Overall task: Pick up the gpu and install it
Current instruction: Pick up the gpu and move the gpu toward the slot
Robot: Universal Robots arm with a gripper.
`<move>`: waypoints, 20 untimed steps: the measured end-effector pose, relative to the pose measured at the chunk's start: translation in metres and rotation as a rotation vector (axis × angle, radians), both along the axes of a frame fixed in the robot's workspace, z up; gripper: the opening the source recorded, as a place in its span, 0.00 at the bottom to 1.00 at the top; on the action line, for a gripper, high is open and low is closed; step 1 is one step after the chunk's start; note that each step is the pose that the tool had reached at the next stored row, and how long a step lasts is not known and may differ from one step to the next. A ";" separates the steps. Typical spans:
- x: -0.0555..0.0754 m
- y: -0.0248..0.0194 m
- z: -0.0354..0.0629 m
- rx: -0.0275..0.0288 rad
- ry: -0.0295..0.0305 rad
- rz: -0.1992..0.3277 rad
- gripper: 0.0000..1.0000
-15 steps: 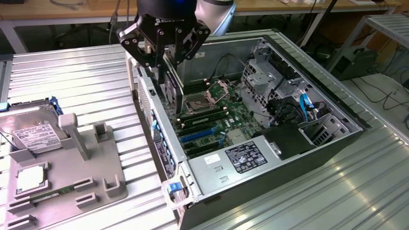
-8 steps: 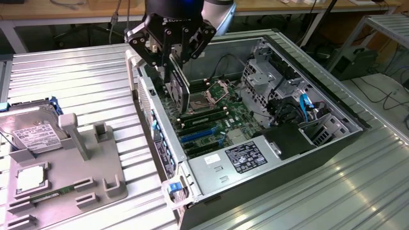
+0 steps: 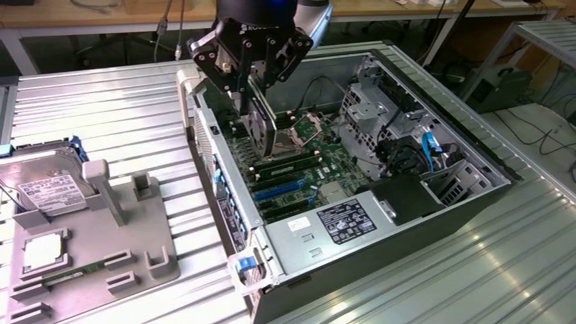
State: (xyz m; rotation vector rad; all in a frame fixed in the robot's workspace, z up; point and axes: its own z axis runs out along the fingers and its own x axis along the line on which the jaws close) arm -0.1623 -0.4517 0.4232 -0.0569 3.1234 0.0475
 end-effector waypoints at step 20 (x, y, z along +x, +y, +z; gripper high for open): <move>0.025 0.0000 0.0000 0.0000 0.0000 0.000 0.28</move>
